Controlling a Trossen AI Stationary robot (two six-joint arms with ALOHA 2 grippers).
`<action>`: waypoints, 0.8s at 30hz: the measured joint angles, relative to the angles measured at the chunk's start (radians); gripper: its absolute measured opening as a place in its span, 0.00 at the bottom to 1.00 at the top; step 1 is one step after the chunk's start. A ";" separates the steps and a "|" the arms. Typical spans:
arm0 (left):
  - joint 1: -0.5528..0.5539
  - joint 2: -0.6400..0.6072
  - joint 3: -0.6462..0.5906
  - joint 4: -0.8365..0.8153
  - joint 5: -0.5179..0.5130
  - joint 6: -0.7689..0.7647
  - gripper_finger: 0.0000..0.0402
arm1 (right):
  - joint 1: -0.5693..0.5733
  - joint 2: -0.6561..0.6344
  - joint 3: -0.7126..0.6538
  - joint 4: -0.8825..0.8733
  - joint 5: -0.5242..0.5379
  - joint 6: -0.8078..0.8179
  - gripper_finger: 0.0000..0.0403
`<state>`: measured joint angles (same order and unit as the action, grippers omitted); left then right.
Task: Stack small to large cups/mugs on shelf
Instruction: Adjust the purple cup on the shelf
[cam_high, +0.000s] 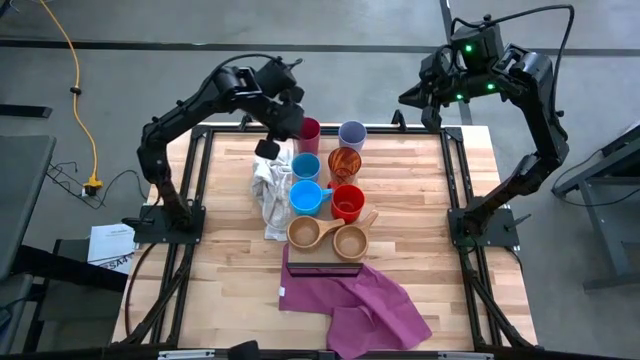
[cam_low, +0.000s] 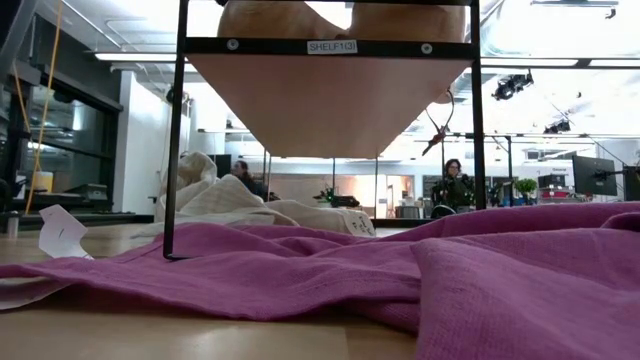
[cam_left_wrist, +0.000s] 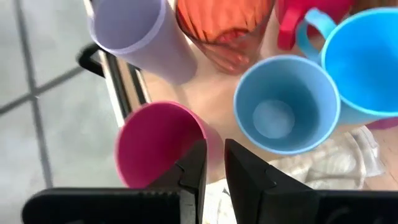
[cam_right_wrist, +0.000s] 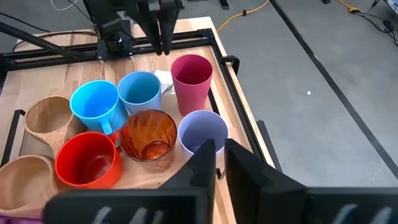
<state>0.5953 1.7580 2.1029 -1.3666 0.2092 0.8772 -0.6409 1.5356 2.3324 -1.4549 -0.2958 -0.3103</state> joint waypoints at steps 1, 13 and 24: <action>0.000 -0.010 0.000 0.013 0.000 -0.002 0.12 | 0.000 0.000 0.000 0.000 0.000 -0.003 0.03; 0.001 -0.167 0.000 0.035 -0.009 -0.101 0.12 | 0.002 0.030 -0.153 -0.088 0.031 -0.006 0.00; 0.001 -0.199 0.000 -0.074 -0.040 -0.143 0.12 | 0.039 0.027 -0.484 0.074 -0.056 0.000 0.00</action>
<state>0.5961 1.5593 2.1033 -1.4405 0.1695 0.7344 -0.6018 1.5623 1.8487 -1.3810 -0.3523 -0.3105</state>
